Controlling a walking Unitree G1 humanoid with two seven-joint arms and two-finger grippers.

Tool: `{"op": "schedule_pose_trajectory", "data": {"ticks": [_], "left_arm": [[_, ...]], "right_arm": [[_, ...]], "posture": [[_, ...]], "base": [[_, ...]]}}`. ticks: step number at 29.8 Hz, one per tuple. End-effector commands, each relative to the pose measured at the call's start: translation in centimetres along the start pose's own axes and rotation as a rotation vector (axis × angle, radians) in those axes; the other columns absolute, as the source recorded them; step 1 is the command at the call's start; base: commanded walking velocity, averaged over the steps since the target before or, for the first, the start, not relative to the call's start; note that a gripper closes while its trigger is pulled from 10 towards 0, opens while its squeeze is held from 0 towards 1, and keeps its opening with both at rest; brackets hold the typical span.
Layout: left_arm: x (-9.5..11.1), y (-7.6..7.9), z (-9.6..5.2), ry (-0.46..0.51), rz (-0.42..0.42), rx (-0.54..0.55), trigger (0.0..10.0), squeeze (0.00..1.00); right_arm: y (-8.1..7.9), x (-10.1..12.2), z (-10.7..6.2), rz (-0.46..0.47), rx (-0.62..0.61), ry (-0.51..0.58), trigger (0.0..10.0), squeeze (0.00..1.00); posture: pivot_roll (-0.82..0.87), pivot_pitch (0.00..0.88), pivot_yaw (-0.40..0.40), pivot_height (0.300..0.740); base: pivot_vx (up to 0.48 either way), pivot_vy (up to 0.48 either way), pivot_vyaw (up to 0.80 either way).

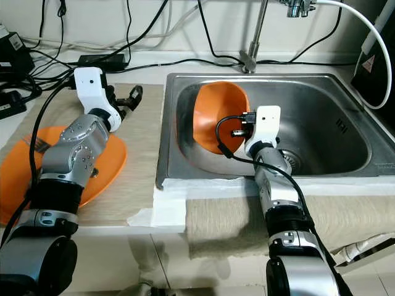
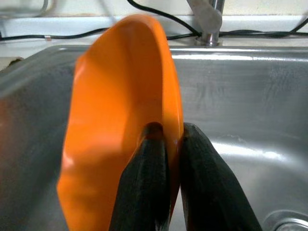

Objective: Kitchen organization

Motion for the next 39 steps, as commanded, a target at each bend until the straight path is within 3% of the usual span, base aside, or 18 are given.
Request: {"op": "schedule_pose_trajectory", "data": {"ticks": [1,2,3,4,9,11,13,15,17,23,24,26,29,35,39], "left_arm": [[-0.3,-0.1,-0.1,-0.009,-0.021,-0.003,10.0,1.0],[-0.1,-0.1,-0.1,-0.002,-0.026,-0.003,10.0,1.0],[0.1,-0.1,-0.1,0.005,-0.027,-0.005,10.0,1.0],[0.5,0.0,-0.1,0.019,-0.033,-0.007,10.0,1.0],[1.7,0.3,-0.2,0.067,-0.039,-0.014,10.0,1.0],[2.0,-0.2,-0.4,0.088,-0.004,0.015,10.0,1.0],[2.3,-0.8,-0.6,0.107,0.043,0.043,10.0,1.0],[2.4,-1.4,-0.8,0.116,0.16,0.075,10.0,1.0],[2.5,-1.6,-1.0,0.122,0.225,0.081,10.0,1.0],[2.1,-1.8,-1.3,0.117,0.298,0.093,10.0,1.0],[1.9,-1.9,-1.4,0.118,0.358,0.102,10.0,1.0],[1.8,-1.9,-1.4,0.118,0.381,0.107,10.0,1.0],[1.8,-2.1,-1.8,0.138,0.48,0.139,10.0,1.0],[0.3,-3.7,-2.1,0.119,0.465,0.209,10.0,1.0],[-1.1,-3.9,-2.4,0.094,0.463,0.206,10.0,1.0]], "right_arm": [[0.5,0.0,0.2,-0.003,-0.025,-0.012,0.0,0.0],[0.6,-0.2,0.2,0.001,-0.036,-0.017,0.0,0.0],[0.7,-0.2,0.2,0.002,-0.042,-0.02,1.6,0.0],[0.7,-0.3,0.2,-0.001,-0.046,-0.023,10.0,0.0],[0.7,-0.4,0.3,-0.002,-0.056,-0.026,10.0,0.0],[0.7,-0.4,0.3,-0.001,-0.062,-0.024,10.0,0.0],[0.8,-0.5,0.2,-0.001,-0.069,-0.024,10.0,0.0],[0.9,-0.7,0.2,-0.005,-0.075,-0.026,10.0,0.0],[0.9,-0.8,0.2,-0.006,-0.076,-0.027,10.0,0.0],[0.7,-0.9,0.2,-0.005,-0.077,-0.029,10.0,0.0],[0.6,-0.9,0.3,-0.002,-0.074,-0.024,10.0,0.0],[0.4,-0.8,0.3,-0.003,-0.072,-0.018,10.0,0.0],[0.1,-0.3,0.3,-0.009,-0.062,0.014,10.0,0.0],[-0.1,0.5,0.3,0.011,-0.052,0.07,10.0,0.0],[-0.5,0.7,0.3,0.016,-0.038,0.084,10.0,0.0]], "posture": [[0.0,0.0,0.028,0.74],[0.0,0.0,0.028,0.74],[0.0,0.0,0.028,0.74],[0.0,0.0,0.028,0.74],[0.0,0.0,0.028,0.74],[0.0,0.0,0.029,0.74],[0.0,0.0,0.03,0.74],[0.01,0.0,0.031,0.74],[0.01,0.0,0.032,0.74],[0.01,0.0,0.033,0.74],[0.01,0.0,0.033,0.74],[0.01,0.0,0.033,0.74],[0.01,0.0,0.034,0.74],[0.01,0.0,0.034,0.74],[0.01,0.0,0.034,0.74]], "base": [[0.0,0.0,0.0],[0.0,0.0,0.0],[0.0,0.0,0.0],[0.0,0.0,0.0],[0.0,0.0,0.0],[0.0,0.0,0.0],[0.0,0.0,0.0],[0.0,0.0,0.0],[0.0,0.0,0.0],[0.0,0.0,0.0],[0.0,0.0,0.0],[0.0,0.0,0.0],[0.0,0.0,0.0],[0.0,0.0,0.0],[0.0,0.0,0.0]]}}
Point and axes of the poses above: a point about 5 cm out from each wrist's last joint towards the gripper, its own z axis pointing out of the wrist towards the gripper, its own x axis along the axis of the wrist's last joint, y = z × x, the point moved 6 cm from there along z, pointing out of the wrist towards the gripper, and after that the axes turned 10 degrees about z, right-handed, at the moved point
